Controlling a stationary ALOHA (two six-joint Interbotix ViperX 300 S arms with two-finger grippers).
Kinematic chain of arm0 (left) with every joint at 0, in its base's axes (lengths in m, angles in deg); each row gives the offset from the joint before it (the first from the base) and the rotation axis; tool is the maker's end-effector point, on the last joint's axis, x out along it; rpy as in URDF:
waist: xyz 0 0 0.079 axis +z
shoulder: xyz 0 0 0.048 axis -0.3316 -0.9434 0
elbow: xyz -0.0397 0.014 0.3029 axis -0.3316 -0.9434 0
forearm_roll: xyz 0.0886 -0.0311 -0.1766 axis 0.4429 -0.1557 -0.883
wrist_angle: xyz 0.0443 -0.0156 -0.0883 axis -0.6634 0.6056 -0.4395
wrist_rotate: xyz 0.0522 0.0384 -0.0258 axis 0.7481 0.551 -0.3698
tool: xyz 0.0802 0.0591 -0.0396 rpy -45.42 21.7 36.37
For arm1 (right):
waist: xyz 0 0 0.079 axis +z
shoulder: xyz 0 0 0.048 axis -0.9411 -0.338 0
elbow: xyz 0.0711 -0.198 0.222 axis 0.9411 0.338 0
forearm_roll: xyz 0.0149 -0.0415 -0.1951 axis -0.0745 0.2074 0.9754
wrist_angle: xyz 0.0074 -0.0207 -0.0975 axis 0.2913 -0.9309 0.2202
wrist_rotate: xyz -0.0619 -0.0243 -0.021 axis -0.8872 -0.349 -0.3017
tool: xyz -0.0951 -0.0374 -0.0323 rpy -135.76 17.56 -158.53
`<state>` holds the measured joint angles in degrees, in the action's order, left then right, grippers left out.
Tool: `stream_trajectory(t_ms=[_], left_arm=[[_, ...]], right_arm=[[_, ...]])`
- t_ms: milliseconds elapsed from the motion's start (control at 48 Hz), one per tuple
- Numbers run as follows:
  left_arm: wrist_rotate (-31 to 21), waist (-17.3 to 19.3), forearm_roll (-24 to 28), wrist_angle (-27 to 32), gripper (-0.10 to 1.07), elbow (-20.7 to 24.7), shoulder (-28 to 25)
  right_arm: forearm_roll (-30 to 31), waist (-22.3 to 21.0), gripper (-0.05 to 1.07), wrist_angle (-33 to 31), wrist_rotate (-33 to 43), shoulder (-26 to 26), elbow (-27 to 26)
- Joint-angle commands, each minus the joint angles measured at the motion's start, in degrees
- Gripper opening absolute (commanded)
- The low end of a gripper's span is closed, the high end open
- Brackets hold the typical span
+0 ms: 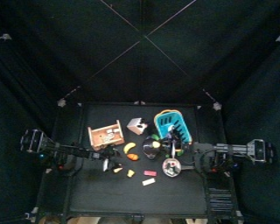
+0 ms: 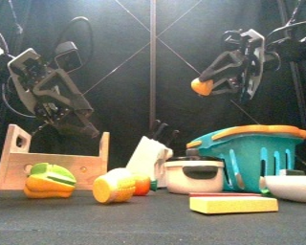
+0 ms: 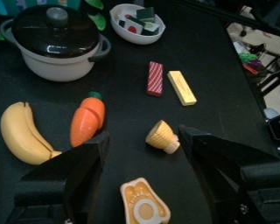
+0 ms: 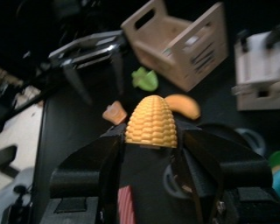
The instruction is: Place corn top on table
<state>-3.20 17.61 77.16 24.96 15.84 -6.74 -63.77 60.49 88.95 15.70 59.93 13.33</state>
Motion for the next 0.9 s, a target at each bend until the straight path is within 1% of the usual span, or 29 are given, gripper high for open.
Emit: stream_trajectory(t_ms=[0, 83, 146, 292, 375, 438, 562, 688, 875], left_arm=[[0.09, -1.41, 0.00, -0.18, 0.96, 0.53, -0.26], [0.09, -2.11, 0.00, -0.18, 0.96, 0.53, -0.26], [0.09, -2.46, -0.09, -0.18, 0.96, 0.44, -0.26], [0.00, -2.55, -0.09, -0.18, 0.96, 0.35, -0.26], [-0.09, -2.55, -0.09, -0.18, 0.96, 0.26, -0.26], [-0.09, -2.64, -0.09, -0.18, 0.96, 0.18, -0.35], [-0.09, -2.55, -0.09, -0.18, 0.96, 0.18, -0.44], [-0.09, -2.55, -0.09, -0.18, 0.96, 0.26, -0.70], [-0.09, -2.55, -0.88, -0.18, 0.96, 0.44, -1.14]], right_arm=[[-1.05, 5.98, 0.67, 0.26, 0.09, -4.31, -2.55], [-3.78, 9.93, 0.67, -0.79, 0.09, -8.88, -3.87], [-6.77, 12.13, 0.67, -2.55, 0.09, -12.66, -4.92], [-17.75, 14.15, 0.67, -7.29, 0.09, -17.93, -6.77], [-23.64, 14.50, 0.67, -9.84, -0.09, -19.60, -7.65], [-26.72, 14.50, 0.67, -10.81, -0.18, -20.48, -8.17], [-28.65, 14.50, 0.67, -10.90, -0.09, -21.97, -9.14], [-29.97, 14.41, 0.68, -11.60, 0.00, -24.52, -10.63], [-32.43, 13.10, 0.68, -16.61, 0.09, -26.46, -11.69]])
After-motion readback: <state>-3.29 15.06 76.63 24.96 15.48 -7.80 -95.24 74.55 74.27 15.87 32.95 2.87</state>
